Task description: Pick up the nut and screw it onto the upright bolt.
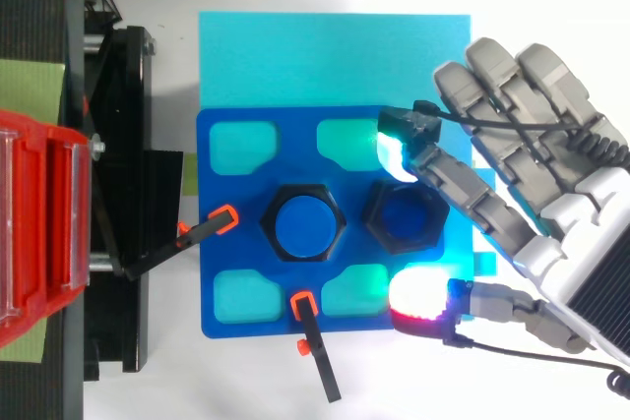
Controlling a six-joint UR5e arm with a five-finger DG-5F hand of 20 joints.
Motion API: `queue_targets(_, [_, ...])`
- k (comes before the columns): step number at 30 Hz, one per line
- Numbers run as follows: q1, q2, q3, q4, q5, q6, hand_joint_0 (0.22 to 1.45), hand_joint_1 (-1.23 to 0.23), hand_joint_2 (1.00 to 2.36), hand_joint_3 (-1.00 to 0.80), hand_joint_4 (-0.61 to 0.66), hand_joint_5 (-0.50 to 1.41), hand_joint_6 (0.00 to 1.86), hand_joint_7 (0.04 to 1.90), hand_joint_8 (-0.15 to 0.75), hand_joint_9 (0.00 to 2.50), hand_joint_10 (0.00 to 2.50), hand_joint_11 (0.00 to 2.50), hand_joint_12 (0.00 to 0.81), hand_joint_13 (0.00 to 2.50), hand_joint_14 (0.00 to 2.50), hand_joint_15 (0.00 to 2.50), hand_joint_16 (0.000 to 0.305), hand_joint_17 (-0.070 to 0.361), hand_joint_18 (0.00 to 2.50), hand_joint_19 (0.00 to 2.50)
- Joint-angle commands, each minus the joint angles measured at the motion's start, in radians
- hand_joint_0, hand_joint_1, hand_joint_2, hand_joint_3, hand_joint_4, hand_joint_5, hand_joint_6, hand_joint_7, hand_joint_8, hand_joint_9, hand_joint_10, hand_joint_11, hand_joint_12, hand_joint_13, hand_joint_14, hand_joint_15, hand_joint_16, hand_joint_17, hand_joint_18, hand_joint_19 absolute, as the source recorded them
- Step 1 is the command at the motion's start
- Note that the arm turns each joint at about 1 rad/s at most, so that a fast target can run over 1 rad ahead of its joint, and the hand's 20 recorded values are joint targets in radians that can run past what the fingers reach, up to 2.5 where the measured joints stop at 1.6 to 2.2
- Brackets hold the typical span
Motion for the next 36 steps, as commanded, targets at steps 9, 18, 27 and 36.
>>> queue_targets(9, [-0.005,0.0,0.0,-0.035,-0.014,0.029,0.51,-0.68,1.0,-0.5,0.26,-0.24,0.5,0.94,0.248,0.05,0.0,0.0,0.391,0.05,0.0,0.0,0.054,0.121,0.0,0.0])
queue_targets(18, [-0.01,0.0,0.0,-0.039,-0.034,0.03,0.55,-0.63,1.0,-0.5,0.31,-0.18,0.5,1.15,0.281,0.29,0.0,0.0,0.377,0.23,0.0,0.0,0.049,0.11,0.13,0.0])
queue_targets(27, [-0.013,0.002,0.014,-0.039,-0.057,0.044,0.57,-0.58,1.0,-0.5,0.31,-0.17,0.5,1.23,0.278,0.32,0.0,0.0,0.37,0.27,0.0,0.0,0.048,0.108,0.17,0.0])
queue_targets(36, [-0.016,0.044,0.113,-0.269,-0.066,0.083,0.58,-0.57,1.0,-0.5,0.31,-0.17,0.5,1.23,0.279,0.33,0.0,0.0,0.371,0.28,0.0,0.0,0.048,0.108,0.18,0.0])
